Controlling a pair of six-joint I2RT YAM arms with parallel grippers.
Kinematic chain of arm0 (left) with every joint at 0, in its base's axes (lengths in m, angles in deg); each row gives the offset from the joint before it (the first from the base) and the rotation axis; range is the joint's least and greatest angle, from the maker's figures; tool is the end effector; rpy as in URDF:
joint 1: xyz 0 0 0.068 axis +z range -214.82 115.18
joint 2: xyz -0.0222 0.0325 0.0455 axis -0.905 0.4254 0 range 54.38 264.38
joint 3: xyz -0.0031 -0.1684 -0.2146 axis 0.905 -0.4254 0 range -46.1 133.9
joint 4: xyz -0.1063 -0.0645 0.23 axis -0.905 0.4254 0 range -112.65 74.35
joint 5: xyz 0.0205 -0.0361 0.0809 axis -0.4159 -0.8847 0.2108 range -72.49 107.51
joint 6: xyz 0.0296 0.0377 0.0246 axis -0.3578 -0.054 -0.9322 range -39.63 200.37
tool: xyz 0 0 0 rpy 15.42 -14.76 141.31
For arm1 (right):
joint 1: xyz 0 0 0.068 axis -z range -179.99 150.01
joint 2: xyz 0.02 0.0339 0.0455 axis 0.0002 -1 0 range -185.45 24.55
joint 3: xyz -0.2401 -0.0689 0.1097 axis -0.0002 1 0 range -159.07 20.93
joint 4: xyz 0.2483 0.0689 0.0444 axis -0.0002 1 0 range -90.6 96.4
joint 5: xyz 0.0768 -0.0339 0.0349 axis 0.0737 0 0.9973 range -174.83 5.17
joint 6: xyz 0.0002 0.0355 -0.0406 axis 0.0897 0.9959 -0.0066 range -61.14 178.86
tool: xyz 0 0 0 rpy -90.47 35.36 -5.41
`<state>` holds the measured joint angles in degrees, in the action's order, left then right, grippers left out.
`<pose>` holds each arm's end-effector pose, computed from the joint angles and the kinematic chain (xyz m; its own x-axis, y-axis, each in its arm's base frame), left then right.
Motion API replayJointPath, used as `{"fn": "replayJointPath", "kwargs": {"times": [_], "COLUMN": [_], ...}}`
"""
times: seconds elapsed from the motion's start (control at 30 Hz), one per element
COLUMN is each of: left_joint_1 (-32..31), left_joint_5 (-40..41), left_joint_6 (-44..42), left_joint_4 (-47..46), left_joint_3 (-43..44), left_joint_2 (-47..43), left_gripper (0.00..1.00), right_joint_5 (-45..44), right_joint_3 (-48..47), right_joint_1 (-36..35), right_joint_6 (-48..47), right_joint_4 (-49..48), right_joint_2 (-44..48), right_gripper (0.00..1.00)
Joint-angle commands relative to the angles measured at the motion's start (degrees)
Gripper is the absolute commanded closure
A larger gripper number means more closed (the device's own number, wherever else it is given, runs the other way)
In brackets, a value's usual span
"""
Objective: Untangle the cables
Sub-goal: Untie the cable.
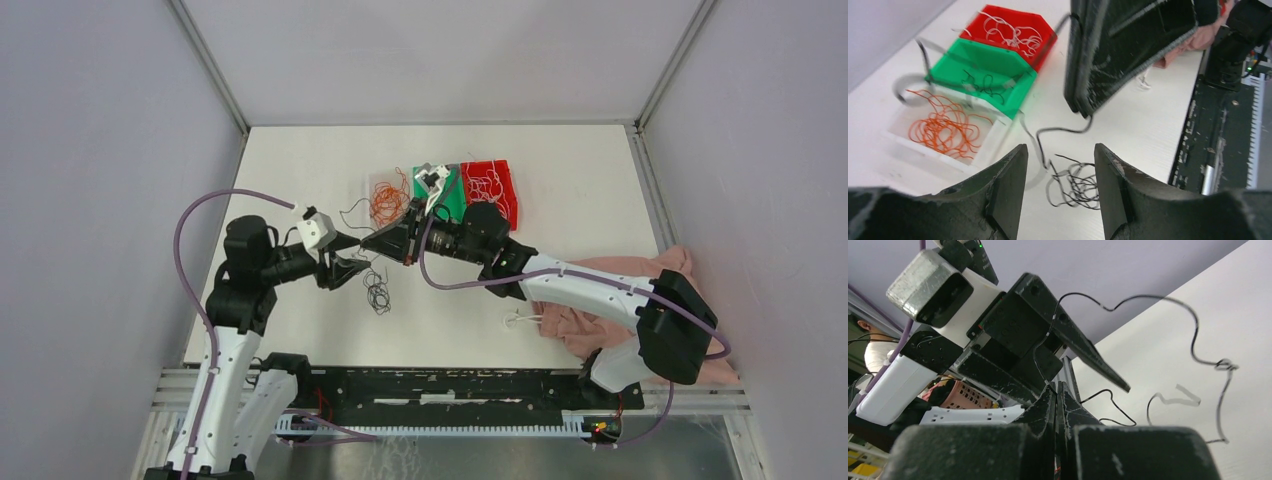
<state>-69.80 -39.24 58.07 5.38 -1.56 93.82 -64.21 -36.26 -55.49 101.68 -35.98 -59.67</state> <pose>0.1378 -0.0419 0.3263 -0.0498 0.2132 -0.9757 0.9012 0.4307 0.0481 0.1852 0.2916 0.3338 -0.5983 0.2530 -0.7603 -0.7663 0.0967 0.6352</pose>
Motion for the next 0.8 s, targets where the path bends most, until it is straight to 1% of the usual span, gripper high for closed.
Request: {"fn": "replayJointPath", "kwargs": {"times": [0.0,0.07,0.2,0.3,0.37,0.43,0.47,0.53,0.6,0.67,0.77], "left_joint_1": [-0.2,-0.2,-0.4,-1.0,-1.9,-2.8,-3.0,-3.1,-3.1,-3.1,-3.0], "left_joint_5": [1.9,2.2,-0.5,-4.4,-6.2,-6.1,-5.9,-5.8,-5.9,-5.9,-5.8], "left_joint_6": [3.4,5.4,9.3,14.0,16.4,17.1,17.7,20.2,23.2,26.0,27.9], "left_joint_4": [-9.1,-10.7,-11.8,-11.8,-11.7,-11.7,-11.8,-12.9,-14.5,-16.7,-19.0], "left_joint_3": [0.0,0.0,0.1,0.0,0.1,0.5,0.7,1.1,1.0,0.7,0.0], "left_joint_2": [-0.5,-0.3,0.7,1.7,2.0,1.7,1.4,0.9,0.4,0.0,-0.7], "left_gripper": [0.42,0.46,0.66,0.69,0.74,0.87,0.92,0.96,0.97,0.97,0.97], "right_joint_5": [2.4,3.1,3.4,3.9,4.8,5.2,5.0,3.9,1.9,1.5,1.8], "right_joint_3": [-3.8,-4.3,-4.7,-5.4,-6.1,-6.6,-6.5,-5.2,-3.2,-1.9,-1.0], "right_joint_1": [-1.1,-1.4,-2.0,-2.1,-2.2,-2.2,-2.2,-2.1,-2.0,-1.9,-1.8], "right_joint_6": [2.4,2.5,2.8,3.7,4.3,4.4,4.3,3.7,3.4,2.9,2.9], "right_joint_4": [-0.4,0.5,0.6,0.3,0.3,0.7,0.9,0.8,-0.2,-0.6,0.1], "right_joint_2": [-0.5,-0.6,-0.7,-1.1,-1.5,-1.6,-1.4,-0.3,1.3,2.6,3.5], "right_gripper": [0.99,0.99,0.99,0.99,0.98,0.89,0.81,0.68,0.61,0.58,0.6]}}
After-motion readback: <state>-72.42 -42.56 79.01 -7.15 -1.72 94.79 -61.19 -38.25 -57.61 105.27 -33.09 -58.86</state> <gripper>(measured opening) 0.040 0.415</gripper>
